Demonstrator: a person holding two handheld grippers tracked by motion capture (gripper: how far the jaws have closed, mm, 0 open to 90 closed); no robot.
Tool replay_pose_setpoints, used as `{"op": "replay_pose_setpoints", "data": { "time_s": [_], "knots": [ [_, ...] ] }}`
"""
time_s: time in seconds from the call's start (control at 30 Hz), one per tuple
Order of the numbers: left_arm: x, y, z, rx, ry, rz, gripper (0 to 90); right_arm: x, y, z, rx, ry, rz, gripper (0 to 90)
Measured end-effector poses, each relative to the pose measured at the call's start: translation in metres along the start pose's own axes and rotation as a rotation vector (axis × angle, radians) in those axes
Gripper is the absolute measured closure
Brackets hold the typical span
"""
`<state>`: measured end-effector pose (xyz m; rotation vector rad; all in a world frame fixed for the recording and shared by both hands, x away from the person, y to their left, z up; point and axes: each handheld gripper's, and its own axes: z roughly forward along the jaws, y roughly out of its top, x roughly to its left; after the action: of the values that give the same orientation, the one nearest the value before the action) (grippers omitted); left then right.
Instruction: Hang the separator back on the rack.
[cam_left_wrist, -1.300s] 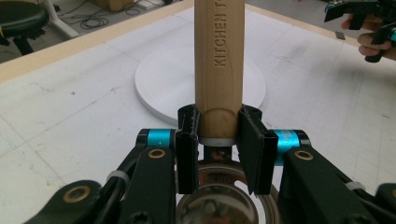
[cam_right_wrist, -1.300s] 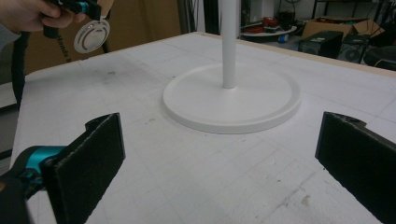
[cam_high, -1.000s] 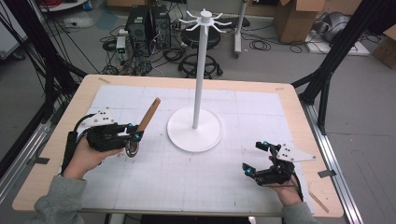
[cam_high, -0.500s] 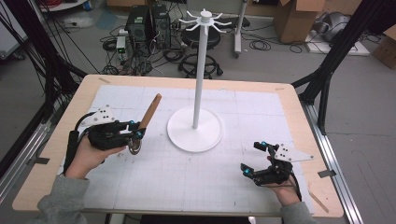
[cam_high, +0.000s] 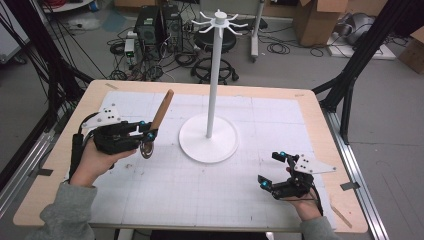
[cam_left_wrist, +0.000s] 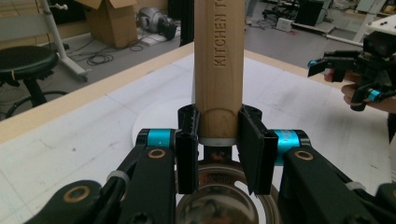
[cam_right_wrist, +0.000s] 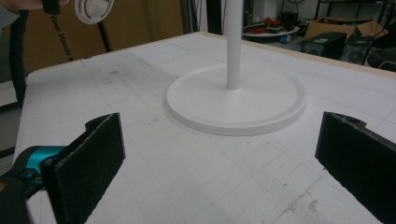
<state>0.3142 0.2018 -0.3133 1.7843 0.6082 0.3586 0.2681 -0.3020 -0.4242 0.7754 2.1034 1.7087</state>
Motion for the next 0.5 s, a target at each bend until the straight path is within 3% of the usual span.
{"op": "replay_pose_setpoints", "data": {
  "time_s": [0.2, 0.5],
  "knots": [
    [-0.005, 0.013, 0.001, 0.001, 0.012, 0.035, 69.4, 0.0, 0.0, 0.0, -0.005, -0.002, 0.0, 0.6],
    [-0.008, 0.028, 0.001, -0.016, 0.022, 0.049, 69.4, 0.002, 0.0, 0.001, -0.004, 0.003, 0.003, 0.6]
  ]
}}
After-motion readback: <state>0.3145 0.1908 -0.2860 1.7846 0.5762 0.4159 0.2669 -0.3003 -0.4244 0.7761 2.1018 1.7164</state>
